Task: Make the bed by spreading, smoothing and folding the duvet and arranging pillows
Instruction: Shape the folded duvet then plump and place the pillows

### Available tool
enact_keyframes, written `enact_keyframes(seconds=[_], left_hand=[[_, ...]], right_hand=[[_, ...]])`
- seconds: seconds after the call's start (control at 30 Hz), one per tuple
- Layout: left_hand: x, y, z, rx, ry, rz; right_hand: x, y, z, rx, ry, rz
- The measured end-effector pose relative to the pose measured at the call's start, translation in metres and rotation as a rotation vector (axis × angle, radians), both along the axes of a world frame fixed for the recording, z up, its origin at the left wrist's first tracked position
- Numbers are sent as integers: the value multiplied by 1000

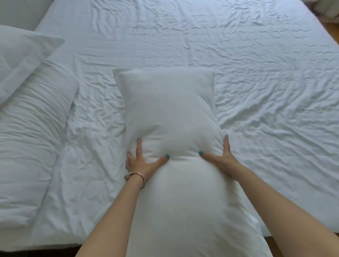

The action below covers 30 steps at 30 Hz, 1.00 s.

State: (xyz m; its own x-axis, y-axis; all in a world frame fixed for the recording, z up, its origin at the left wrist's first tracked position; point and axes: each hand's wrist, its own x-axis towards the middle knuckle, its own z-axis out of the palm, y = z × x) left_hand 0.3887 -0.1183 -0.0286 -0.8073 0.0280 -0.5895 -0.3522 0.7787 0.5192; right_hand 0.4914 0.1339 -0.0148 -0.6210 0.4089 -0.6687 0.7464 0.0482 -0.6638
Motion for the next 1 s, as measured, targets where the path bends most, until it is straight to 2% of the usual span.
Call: enact_keyframes(seconds=[0.1, 0.17, 0.23, 0.33, 0.53, 0.73, 0.87, 1.0], left_hand=[[-33, -12, -20, 100, -60, 164], [-42, -15, -22, 269, -81, 217], [-45, -12, -12, 437, 3, 170], [-52, -11, 21, 532, 182, 134], [-92, -25, 120, 589, 455, 6], [-119, -49, 260, 594, 737, -52], [-120, -86, 346, 576, 832, -31], [-119, -134, 412, 565, 901, -35]], right_hand=[[-5, 5, -3, -59, 55, -70], [-7, -1, 5, -10, 115, -80], [-7, -10, 21, 98, 221, -43], [-12, -25, 59, 237, 381, -48], [-33, -50, 140, 260, 583, -39], [-71, -69, 231, 282, 762, 14], [-99, -86, 298, 255, 925, 83], [-126, -115, 354, 240, 982, 168]])
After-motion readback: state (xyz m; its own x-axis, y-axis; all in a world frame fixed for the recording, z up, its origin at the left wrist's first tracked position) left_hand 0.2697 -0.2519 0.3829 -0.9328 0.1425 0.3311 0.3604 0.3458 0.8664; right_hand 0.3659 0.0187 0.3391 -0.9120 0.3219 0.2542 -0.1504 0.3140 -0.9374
